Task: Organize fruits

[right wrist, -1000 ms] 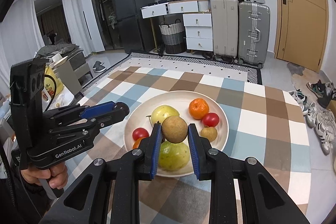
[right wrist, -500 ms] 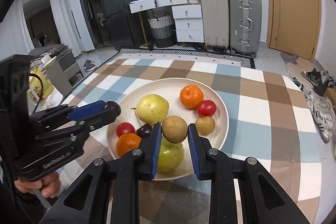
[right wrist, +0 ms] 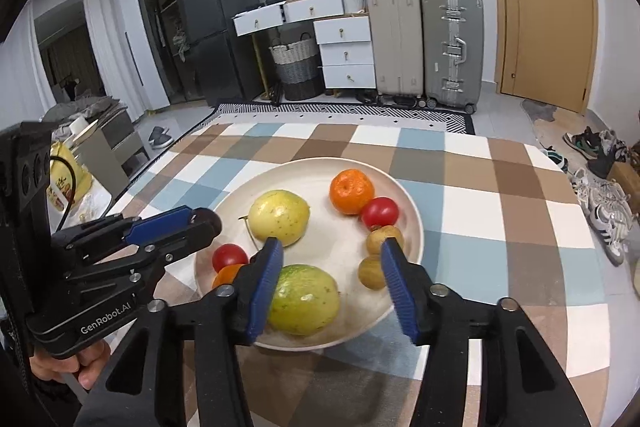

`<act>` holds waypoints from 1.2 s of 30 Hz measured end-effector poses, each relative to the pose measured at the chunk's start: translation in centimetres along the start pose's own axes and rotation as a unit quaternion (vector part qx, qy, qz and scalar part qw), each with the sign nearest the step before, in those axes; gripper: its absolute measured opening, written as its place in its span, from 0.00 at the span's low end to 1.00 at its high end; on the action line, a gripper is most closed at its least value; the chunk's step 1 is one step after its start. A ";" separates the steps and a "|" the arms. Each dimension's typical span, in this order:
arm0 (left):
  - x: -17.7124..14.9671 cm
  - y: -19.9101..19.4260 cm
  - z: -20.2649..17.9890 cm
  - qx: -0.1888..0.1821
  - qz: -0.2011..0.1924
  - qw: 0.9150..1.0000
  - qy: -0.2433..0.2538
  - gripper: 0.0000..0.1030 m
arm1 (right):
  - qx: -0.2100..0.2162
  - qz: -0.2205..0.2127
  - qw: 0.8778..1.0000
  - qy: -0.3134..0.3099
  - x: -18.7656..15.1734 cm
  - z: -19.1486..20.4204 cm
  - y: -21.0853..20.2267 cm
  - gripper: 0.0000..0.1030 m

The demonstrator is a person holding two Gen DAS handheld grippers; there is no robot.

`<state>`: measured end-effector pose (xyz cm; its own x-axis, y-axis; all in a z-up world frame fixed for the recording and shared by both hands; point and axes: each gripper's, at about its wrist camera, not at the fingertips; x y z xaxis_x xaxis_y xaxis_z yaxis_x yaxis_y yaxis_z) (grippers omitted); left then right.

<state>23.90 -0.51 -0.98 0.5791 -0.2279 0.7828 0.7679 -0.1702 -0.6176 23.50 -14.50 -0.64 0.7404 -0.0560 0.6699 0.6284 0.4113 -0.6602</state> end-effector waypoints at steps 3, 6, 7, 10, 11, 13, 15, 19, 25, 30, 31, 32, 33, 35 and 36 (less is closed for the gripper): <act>0.0 0.0 0.0 0.000 0.000 1.000 0.001 0.23 | -0.003 -0.008 1.000 0.010 0.2 -0.4 -0.3 0.69; 0.0 0.0 0.0 0.004 0.003 1.000 0.001 0.23 | -0.002 -0.009 1.000 0.014 0.4 -0.7 -0.4 0.74; -0.1 0.1 0.1 0.004 0.006 1.000 0.001 0.23 | -0.003 -0.011 1.000 0.014 0.4 -0.7 -0.5 0.75; 0.0 -0.1 0.1 -0.002 0.007 1.000 0.000 0.33 | -0.006 -0.012 1.000 0.015 0.4 -0.7 -0.5 0.80; -0.1 -0.2 0.2 -0.003 0.005 1.000 -0.002 0.37 | -0.007 -0.010 1.000 0.016 0.4 -0.7 -0.5 0.80; 0.0 -0.4 0.3 0.000 0.003 1.000 -0.005 0.64 | -0.009 -0.007 1.000 0.013 0.3 -0.7 -0.5 0.81; -0.1 -1.1 0.3 0.004 -0.009 1.000 -0.004 0.76 | -0.012 -0.010 1.000 0.011 0.3 -0.6 -0.7 0.86; -0.3 -2.5 0.1 0.010 -0.021 1.000 0.006 0.86 | -0.006 -0.017 1.000 0.007 0.3 -0.3 -1.5 0.95; -0.7 -5.1 0.3 0.021 -0.045 0.999 -0.001 0.99 | 0.014 -0.040 0.999 -0.005 -0.5 0.2 -4.0 0.99; -1.7 -7.2 -0.2 0.037 -0.060 0.998 0.007 1.00 | 0.032 -0.053 0.998 -0.008 -1.4 0.4 -6.1 0.99; -1.9 -7.6 -0.3 0.042 -0.062 0.997 0.010 0.99 | 0.033 -0.059 0.998 -0.011 -1.7 0.5 -6.6 0.99; -2.1 -8.0 -0.5 0.046 -0.065 0.997 0.013 0.99 | 0.035 -0.062 0.997 -0.014 -1.9 0.6 -7.0 1.00; -2.4 -8.5 -0.6 0.046 -0.068 0.997 0.013 0.99 | 0.036 -0.063 0.997 -0.015 -2.1 0.6 -7.2 1.00; -3.0 -9.2 -0.7 0.042 -0.073 0.996 0.010 0.99 | 0.039 -0.070 0.997 -0.020 -2.8 0.6 -7.9 1.00; -3.3 -9.6 -0.8 0.040 -0.078 0.996 0.008 0.99 | 0.040 -0.075 0.996 -0.023 -3.3 0.6 -8.2 1.00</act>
<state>14.43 1.14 2.30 0.4475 -0.2203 0.8667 0.8678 -0.1273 -0.4804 15.75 -17.13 2.81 0.6264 -0.0811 0.7753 0.7086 0.4736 -0.5230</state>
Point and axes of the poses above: each gripper's, at about its wrist camera, not at the fingertips, and y roughly the way its jaws point, z to its left, x to its top, and after that the axes turned 14 degrees about y, right-handed
